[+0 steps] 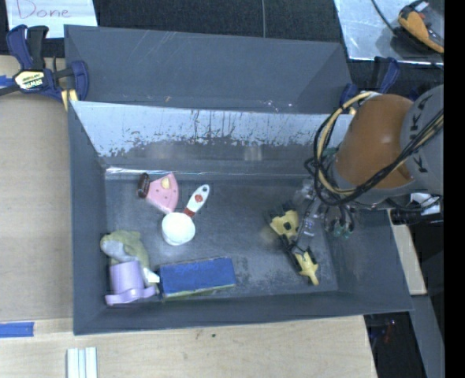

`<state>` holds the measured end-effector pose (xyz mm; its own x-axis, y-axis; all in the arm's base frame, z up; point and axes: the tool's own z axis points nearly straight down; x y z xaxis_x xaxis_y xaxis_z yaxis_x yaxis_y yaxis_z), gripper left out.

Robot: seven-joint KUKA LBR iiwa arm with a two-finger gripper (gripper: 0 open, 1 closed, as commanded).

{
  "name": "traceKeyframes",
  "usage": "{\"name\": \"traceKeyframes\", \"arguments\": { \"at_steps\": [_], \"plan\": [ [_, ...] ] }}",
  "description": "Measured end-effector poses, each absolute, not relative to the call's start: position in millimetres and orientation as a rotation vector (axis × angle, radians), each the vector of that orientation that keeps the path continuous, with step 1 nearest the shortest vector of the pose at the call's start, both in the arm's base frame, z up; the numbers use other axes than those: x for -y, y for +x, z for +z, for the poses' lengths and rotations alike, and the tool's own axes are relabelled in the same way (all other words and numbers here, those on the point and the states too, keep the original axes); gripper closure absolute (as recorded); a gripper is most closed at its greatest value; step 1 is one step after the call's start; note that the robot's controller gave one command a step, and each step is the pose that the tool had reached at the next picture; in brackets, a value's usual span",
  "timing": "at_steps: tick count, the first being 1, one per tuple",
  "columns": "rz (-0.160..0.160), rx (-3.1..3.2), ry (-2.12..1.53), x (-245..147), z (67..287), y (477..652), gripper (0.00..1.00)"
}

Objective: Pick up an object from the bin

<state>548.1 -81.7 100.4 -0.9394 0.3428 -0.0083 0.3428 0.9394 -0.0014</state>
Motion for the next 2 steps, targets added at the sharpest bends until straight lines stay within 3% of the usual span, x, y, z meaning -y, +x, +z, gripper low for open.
{"name": "traceKeyframes", "arguments": {
  "at_steps": [1,2],
  "plan": [
    [0.003,-3.048,0.720,83.1,72.5,543.2,0.00],
    [-0.009,-3.024,0.792,81.9,72.3,551.0,1.00]
  ]
}}
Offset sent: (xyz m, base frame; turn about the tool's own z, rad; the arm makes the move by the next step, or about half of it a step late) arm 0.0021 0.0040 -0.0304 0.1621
